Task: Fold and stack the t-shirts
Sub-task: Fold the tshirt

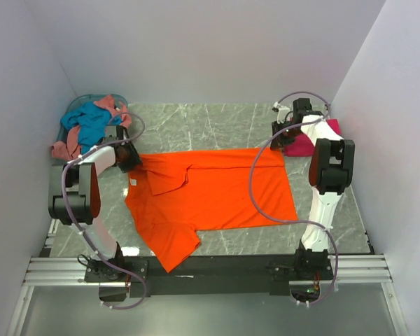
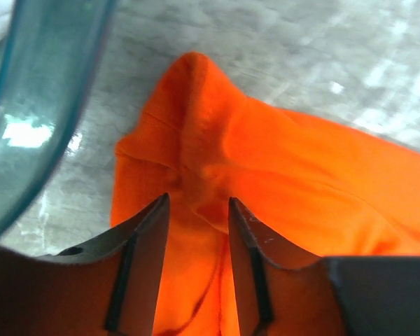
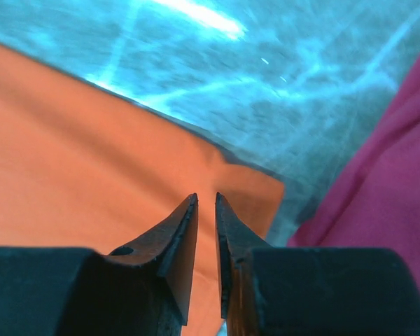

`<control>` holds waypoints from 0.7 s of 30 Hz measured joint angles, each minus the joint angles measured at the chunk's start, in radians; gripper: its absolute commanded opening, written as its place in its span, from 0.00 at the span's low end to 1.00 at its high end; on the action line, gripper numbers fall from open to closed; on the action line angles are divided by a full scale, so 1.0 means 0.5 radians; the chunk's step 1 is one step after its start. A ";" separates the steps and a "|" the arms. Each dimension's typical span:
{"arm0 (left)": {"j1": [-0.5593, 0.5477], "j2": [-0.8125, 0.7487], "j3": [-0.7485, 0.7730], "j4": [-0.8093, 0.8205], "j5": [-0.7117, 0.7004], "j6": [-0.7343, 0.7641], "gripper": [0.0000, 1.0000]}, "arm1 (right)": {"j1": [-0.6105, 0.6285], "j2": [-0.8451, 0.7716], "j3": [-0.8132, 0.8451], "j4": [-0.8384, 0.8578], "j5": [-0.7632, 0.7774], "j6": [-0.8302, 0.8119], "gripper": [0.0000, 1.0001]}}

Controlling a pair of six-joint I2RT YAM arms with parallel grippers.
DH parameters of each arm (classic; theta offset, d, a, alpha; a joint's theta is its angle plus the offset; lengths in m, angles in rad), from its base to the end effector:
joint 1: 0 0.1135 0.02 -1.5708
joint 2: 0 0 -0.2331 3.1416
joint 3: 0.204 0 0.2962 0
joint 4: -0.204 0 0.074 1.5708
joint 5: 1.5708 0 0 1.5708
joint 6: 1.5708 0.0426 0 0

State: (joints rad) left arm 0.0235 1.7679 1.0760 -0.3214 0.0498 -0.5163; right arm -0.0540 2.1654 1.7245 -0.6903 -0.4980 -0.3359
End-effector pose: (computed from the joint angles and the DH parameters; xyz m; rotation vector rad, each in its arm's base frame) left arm 0.3889 0.0070 0.1043 -0.6759 2.5129 -0.2445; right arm 0.4863 -0.0059 0.1362 -0.5056 2.5241 0.5299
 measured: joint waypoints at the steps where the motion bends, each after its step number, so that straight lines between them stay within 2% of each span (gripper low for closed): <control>1: 0.003 -0.024 -0.004 -0.001 0.037 0.001 0.51 | 0.002 0.013 0.003 -0.008 0.034 0.007 0.23; 4: 0.006 -0.143 -0.013 -0.002 0.134 0.008 0.59 | -0.002 0.040 0.008 -0.015 0.136 0.027 0.23; 8: 0.006 -0.414 -0.013 0.004 0.253 0.019 0.65 | -0.002 0.042 0.032 -0.032 0.197 0.028 0.26; 12: 0.006 -0.752 -0.024 0.020 0.365 0.060 0.70 | -0.001 -0.038 0.031 -0.060 0.146 -0.043 0.40; 13: 0.006 -0.826 -0.040 0.047 0.381 0.067 0.81 | 0.003 -0.073 0.018 -0.068 0.110 -0.091 0.41; 14: 0.006 -0.919 -0.074 0.093 0.401 0.076 0.87 | 0.007 -0.127 -0.001 -0.086 0.069 -0.150 0.41; 15: 0.006 -0.984 -0.103 0.130 0.423 0.089 0.88 | 0.013 -0.195 -0.025 -0.105 0.025 -0.204 0.41; 18: 0.007 -1.042 -0.171 0.256 0.558 0.113 0.71 | 0.085 -0.426 -0.131 -0.143 -0.081 -0.351 0.40; 19: 0.006 -1.002 -0.162 0.278 0.600 0.116 0.52 | 0.133 -0.505 -0.177 -0.145 -0.105 -0.382 0.37; 21: -0.005 -0.820 -0.067 0.233 0.679 0.130 0.26 | 0.232 -0.637 -0.281 -0.103 -0.121 -0.420 0.17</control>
State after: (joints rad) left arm 0.0212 1.3579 1.0424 -0.2050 0.3893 -0.4515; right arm 0.0620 1.8469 1.5841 -0.7418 -0.5587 -0.5461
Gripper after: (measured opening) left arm 0.502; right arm 0.326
